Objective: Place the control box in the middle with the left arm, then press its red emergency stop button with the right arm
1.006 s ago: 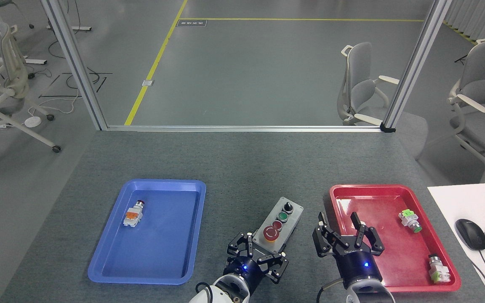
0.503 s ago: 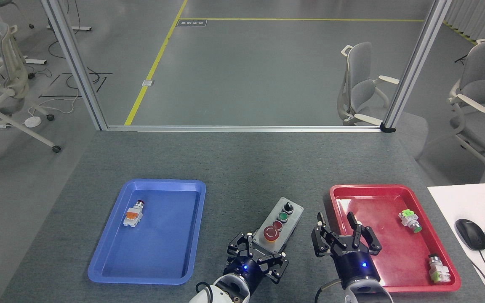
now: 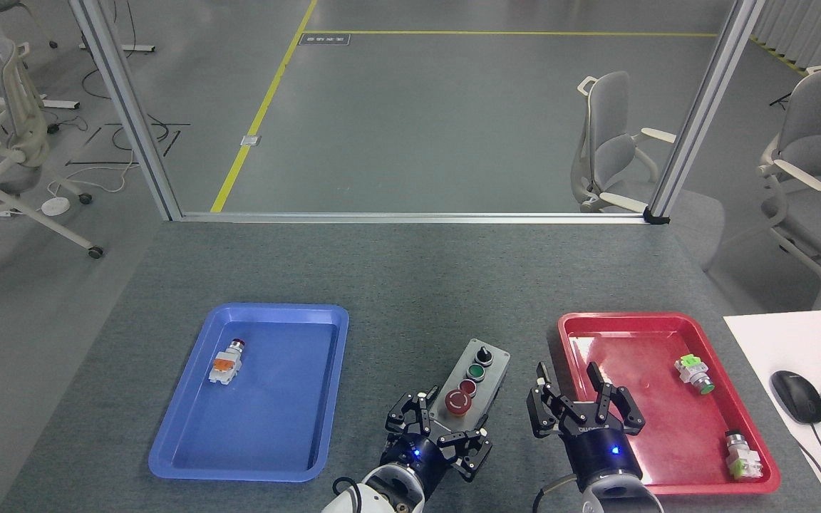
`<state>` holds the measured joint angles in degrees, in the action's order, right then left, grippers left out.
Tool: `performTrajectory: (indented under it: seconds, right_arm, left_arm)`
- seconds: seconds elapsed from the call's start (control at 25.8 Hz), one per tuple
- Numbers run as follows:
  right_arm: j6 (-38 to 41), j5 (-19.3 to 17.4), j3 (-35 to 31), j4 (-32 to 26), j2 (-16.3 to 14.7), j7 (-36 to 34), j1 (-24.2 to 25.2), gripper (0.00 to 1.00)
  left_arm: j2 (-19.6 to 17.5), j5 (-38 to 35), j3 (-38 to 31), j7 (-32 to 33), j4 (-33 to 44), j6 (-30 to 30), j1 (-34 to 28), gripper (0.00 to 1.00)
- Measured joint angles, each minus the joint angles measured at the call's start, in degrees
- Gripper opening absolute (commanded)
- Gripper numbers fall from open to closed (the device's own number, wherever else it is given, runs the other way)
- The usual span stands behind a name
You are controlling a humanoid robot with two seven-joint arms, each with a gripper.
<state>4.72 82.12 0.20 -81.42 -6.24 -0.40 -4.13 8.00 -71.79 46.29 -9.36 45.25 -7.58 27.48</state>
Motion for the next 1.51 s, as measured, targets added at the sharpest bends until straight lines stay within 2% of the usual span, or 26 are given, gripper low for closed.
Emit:
performTrajectory:
  seconds: [0.31,0.46,0.7,0.81,1.01,1.12,1.24,1.39,1.51]
  right_arm:
    - [0.31,-0.02,-0.01,-0.02,0.12,-0.17,-0.20,0.83]
    - [1.85,1.12,0.80,-0.04,0.23,-0.24,-0.25,0.78]
    - [3.75,2.49,2.80,-0.48,0.30,-0.24,-0.21,0.57]
    - [4.97,2.70,3.22,-0.56,0.34,-0.08,-0.13,0.40]
    - [8.45,3.48,3.46,-0.63,0.76,0.15,-0.13,0.22]
    - [9.58,4.38,3.96,-0.78,1.13,0.19,-0.15,0.14]
    - [10.03,4.88,5.03,-0.82,1.40,0.23,-0.04,0.00]
    - [10.51,5.15,6.93,-0.72,1.59,0.30,0.10,0.00]
    - [10.83,5.24,7.92,-0.59,1.86,1.02,0.10,0.00]
  left_arm:
    - [-0.27,-0.50,-0.06,0.33,4.16,0.01,-2.52,0.98]
    - [-1.25,-0.60,-0.18,0.34,7.46,0.14,-4.42,0.98]
    - [-4.05,-0.63,-0.41,0.21,11.48,0.17,-6.64,0.98]
    - [-5.63,-0.58,-0.61,0.16,13.48,0.17,-7.89,0.98]
    - [-9.59,0.00,-1.52,0.12,17.30,0.09,-10.21,0.98]
    - [-13.12,0.19,-4.27,-0.24,20.96,0.46,-12.50,0.99]
    - [-17.26,0.26,-8.65,-0.40,26.21,1.35,-15.74,0.99]
    - [-22.00,0.33,-17.97,-0.46,33.69,4.03,-20.85,0.99]
    - [-22.92,0.46,-27.73,-0.49,36.67,7.39,-23.33,0.99]
